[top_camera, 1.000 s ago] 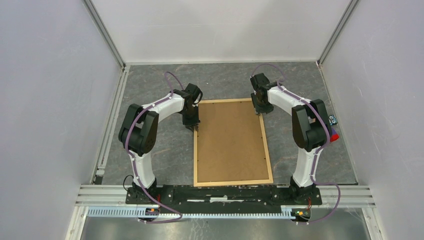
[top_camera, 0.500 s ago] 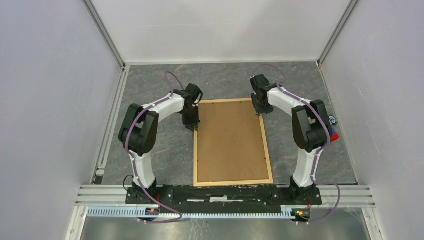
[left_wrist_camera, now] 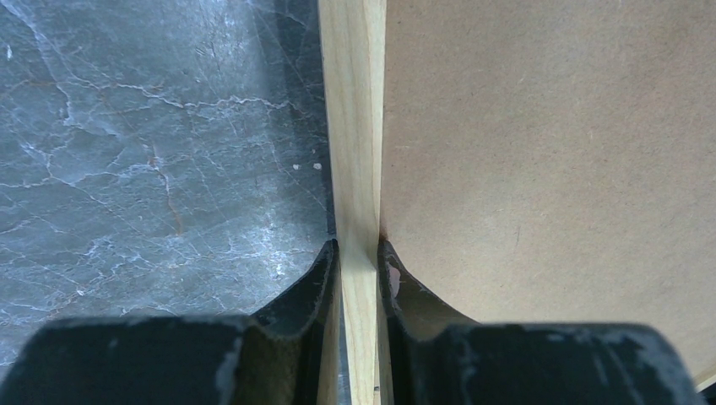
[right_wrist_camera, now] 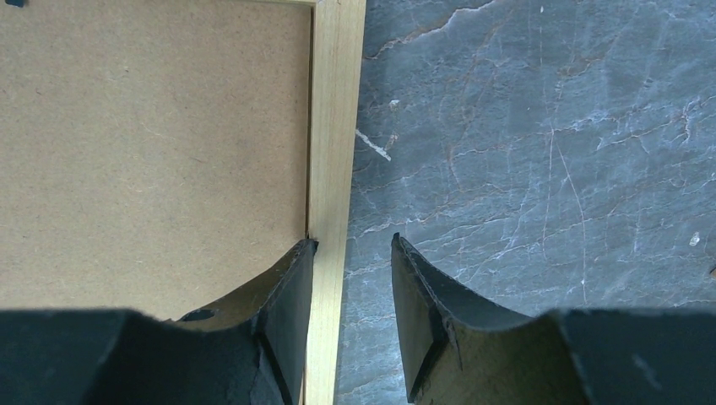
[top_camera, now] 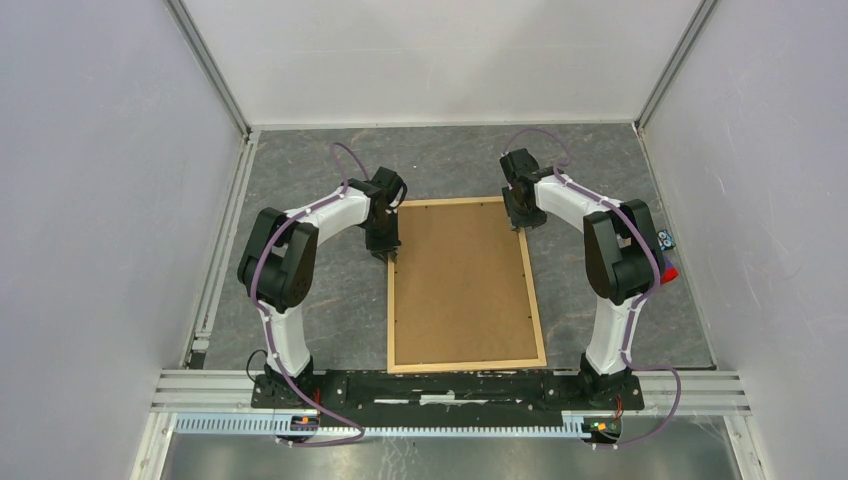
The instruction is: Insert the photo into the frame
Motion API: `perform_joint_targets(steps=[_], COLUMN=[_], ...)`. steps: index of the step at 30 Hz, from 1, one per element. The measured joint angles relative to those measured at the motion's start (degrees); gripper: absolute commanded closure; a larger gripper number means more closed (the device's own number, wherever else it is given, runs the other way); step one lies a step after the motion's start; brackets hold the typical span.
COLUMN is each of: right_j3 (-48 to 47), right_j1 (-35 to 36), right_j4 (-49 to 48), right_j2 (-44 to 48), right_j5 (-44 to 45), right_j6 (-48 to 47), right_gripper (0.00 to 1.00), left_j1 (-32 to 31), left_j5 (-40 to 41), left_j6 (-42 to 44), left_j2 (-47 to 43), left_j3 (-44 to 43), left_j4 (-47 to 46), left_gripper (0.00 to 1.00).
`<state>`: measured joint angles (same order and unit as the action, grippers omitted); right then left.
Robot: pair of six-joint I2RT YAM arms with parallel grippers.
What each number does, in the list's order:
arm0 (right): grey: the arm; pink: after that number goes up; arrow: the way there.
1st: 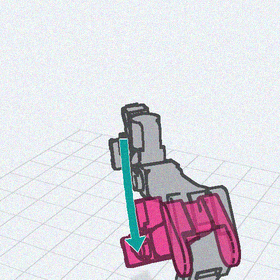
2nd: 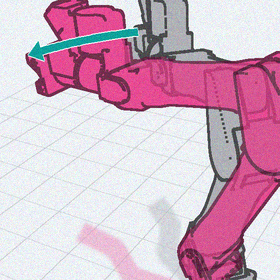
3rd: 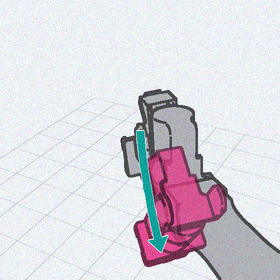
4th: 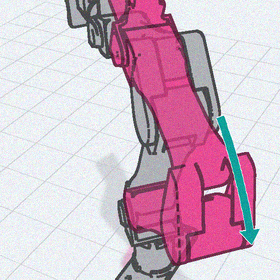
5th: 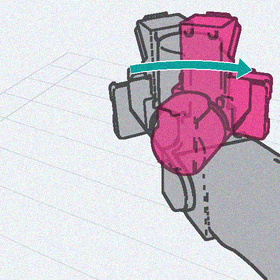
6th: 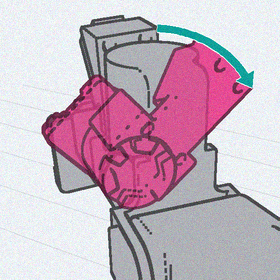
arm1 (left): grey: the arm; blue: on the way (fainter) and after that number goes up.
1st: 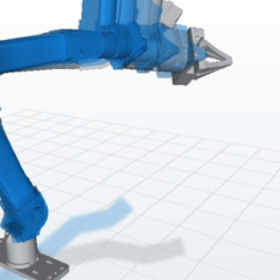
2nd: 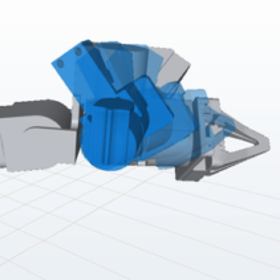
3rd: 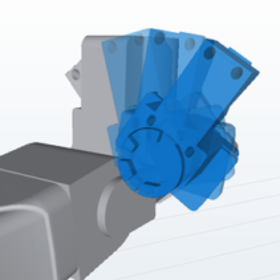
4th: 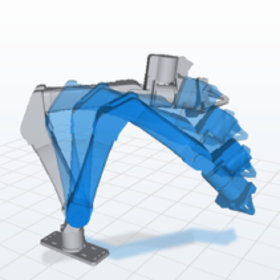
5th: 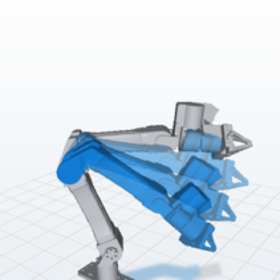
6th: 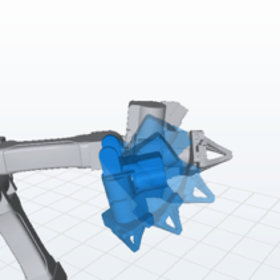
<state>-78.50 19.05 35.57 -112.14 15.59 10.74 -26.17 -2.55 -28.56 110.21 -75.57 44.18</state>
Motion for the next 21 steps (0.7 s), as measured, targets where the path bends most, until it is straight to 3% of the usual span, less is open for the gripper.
perform_joint_targets(steps=[13, 21], right_j3=[-0.5, -0.5], right_j1=[-0.1, -2.3], right_j4=[0.1, -0.3], right_j2=[-0.7, -1.2], right_j5=[-1.2, -7.3], right_j6=[-0.2, -0.6], right_gripper=[0.55, 0.53], left_j1=[-0.3, -0.6], left_j5=[0.6, 1.0], left_j6=[0.0, 0.0], left_j2=[0.0, 0.0], left_j3=[-0.1, -0.2], left_j4=[0.1, 0.2], left_gripper=[0.98, 0.98])
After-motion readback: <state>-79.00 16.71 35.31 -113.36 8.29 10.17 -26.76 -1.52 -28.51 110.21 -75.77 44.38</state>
